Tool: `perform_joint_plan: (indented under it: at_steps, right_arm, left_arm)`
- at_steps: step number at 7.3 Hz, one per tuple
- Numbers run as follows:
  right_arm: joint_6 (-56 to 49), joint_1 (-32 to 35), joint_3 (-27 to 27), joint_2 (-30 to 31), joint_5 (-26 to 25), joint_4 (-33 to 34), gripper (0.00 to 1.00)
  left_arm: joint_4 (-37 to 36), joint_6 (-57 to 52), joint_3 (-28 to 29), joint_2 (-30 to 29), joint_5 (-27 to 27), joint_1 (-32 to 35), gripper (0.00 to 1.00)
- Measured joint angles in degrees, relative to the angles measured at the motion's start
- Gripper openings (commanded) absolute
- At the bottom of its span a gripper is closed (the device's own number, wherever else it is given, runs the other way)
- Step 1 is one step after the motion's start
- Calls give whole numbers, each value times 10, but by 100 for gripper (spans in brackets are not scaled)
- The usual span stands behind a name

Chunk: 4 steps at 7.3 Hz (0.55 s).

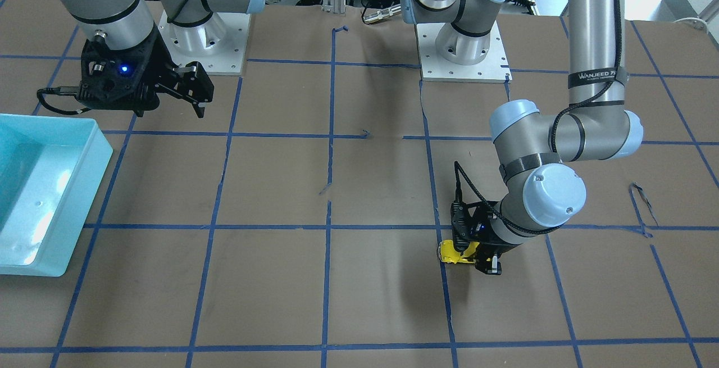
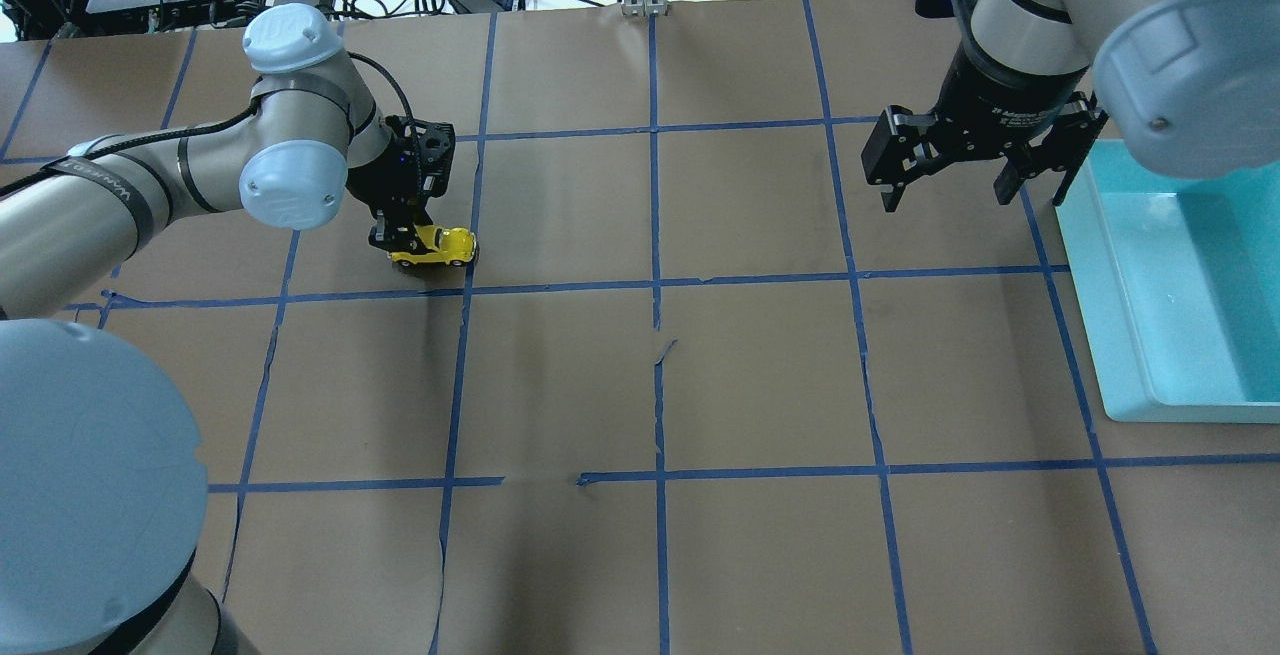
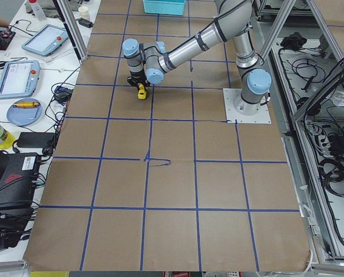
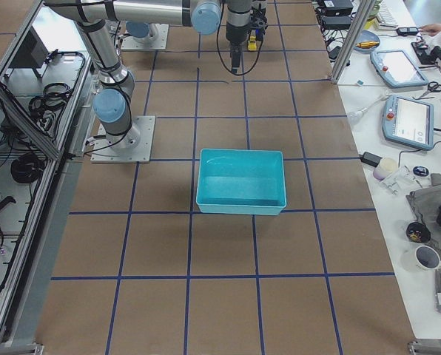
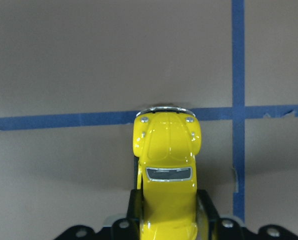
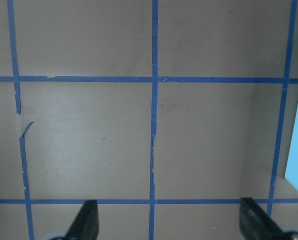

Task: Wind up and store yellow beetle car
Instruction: 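Press the car down with the left gripper and drag it backward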

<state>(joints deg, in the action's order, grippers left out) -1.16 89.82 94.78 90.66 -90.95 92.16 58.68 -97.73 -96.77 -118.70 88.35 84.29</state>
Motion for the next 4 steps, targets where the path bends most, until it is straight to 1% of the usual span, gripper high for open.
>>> perform_joint_plan:
  at_steps: [4]
  right_arm:
    - [-1, 0, 1, 0, 0, 0, 100]
  left_arm:
    - [0, 26, -1, -1, 1, 0, 15]
